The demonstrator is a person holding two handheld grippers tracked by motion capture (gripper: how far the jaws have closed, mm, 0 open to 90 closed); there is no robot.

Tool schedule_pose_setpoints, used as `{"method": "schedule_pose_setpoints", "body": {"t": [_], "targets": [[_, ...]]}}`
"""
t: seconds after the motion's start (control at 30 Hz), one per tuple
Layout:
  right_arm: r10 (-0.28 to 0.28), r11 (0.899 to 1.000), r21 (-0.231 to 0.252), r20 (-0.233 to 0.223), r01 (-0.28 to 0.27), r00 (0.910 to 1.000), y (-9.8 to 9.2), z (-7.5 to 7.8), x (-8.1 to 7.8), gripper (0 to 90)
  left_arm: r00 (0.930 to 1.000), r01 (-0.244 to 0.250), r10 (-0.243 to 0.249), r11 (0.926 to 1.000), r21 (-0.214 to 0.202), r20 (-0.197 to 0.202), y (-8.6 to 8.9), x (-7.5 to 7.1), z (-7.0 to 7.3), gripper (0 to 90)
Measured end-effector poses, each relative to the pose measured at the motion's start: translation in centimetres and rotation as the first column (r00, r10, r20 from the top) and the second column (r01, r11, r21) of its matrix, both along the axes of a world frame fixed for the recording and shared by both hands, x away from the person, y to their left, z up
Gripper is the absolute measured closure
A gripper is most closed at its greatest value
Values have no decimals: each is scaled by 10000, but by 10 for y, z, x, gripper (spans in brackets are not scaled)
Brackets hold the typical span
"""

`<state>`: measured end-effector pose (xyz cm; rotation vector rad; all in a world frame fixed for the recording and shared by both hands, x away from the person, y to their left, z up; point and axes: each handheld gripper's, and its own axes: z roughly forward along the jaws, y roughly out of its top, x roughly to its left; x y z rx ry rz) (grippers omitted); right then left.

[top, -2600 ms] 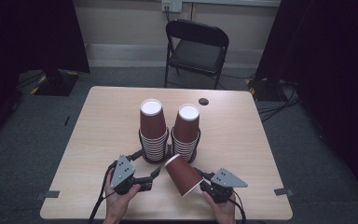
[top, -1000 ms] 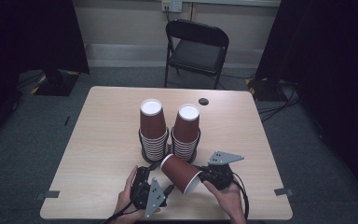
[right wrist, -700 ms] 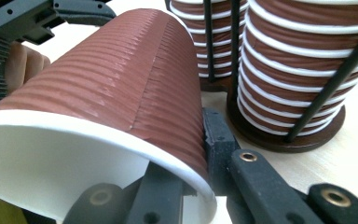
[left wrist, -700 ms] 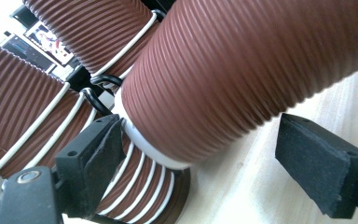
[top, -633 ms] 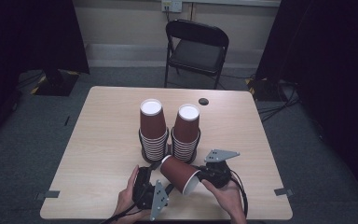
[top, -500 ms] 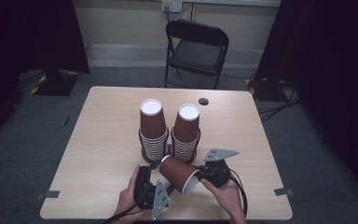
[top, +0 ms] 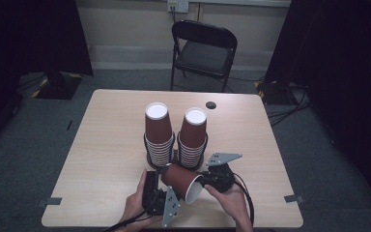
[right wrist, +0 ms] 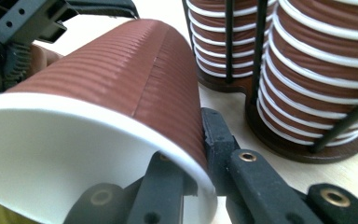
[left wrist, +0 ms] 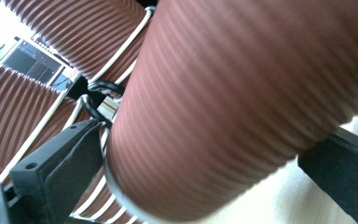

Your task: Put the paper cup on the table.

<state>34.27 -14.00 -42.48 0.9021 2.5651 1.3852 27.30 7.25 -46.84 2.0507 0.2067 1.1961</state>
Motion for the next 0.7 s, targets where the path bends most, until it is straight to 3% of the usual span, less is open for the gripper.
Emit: {"method": "schedule_pose_setpoints", "body": {"t": [0.6, 0.7], "targets": [[226, 9996, 162, -120, -224, 9997, 13, 0, 3, 872, 9992, 398, -397, 9990, -210, 66, -16, -6, 4, 42], [281, 9996, 19, -66, -281, 9996, 17, 0, 2, 875, 9985, 543, -542, 9983, -228, 47, -19, -7, 6, 60]]}}
